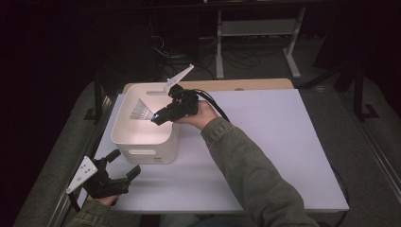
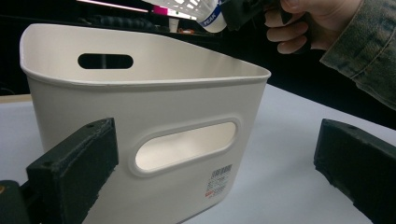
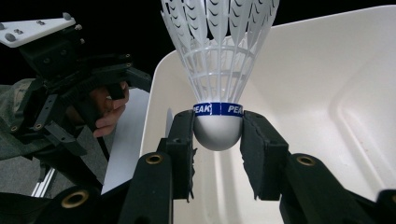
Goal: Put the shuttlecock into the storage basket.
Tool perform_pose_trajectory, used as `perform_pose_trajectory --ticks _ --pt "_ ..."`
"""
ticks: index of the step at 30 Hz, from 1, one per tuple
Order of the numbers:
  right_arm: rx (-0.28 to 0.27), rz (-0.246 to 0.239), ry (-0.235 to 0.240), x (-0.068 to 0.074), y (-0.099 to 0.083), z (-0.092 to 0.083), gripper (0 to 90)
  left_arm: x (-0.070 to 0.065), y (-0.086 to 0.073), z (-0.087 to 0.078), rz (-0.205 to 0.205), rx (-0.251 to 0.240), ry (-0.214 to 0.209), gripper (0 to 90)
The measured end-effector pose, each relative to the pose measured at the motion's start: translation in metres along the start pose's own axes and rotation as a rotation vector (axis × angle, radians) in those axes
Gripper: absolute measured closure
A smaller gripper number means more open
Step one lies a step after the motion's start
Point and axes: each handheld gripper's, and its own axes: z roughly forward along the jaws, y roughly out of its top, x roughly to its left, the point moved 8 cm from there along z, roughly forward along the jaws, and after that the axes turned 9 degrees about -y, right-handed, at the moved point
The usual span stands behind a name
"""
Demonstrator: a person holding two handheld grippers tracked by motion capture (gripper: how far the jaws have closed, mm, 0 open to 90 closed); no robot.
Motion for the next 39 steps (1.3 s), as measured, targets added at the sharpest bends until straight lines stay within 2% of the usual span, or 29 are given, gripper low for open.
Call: perform_pose_trajectory --ticks 7,13,14,24,30,33,35,37,39 --pt "0.011 -0.007 0.004 -0.001 -0.003 0.006 64.1 0.0 0.0 0.0 -0.001 0.001 0.001 0.0" --pt "0.037 0.006 0.005 0.0 -0.006 0.011 64.0 0.0 0.0 0.0 -0.004 0.0 0.001 0.0" --pt "0.037 -0.008 -0.001 -0.001 -0.007 0.012 64.0 0.0 0.0 0.0 -0.004 0.001 0.001 0.0" --pt "0.072 0.013 0.012 0.001 -0.014 0.021 63.9 0.0 0.0 0.0 -0.004 0.0 -0.001 0.0" --pt "0.085 0.008 0.0 0.0 -0.018 0.022 63.1 0.0 0.0 0.0 -0.006 0.0 -0.001 0.0" --pt "0.094 0.005 0.002 0.0 -0.019 0.024 56.8 0.0 0.0 0.0 -0.005 0.0 -0.001 0.0" --pt "0.092 0.019 0.008 0.001 -0.018 0.023 54.1 0.0 0.0 0.0 -0.004 -0.002 -0.002 0.0" --pt "0.082 0.009 -0.009 -0.002 -0.018 0.023 50.0 0.0 0.0 0.0 0.001 -0.001 -0.002 0.0" --pt "0.074 0.028 0.009 0.0 -0.017 0.022 45.6 0.0 0.0 0.0 -0.004 -0.003 -0.001 0.0"
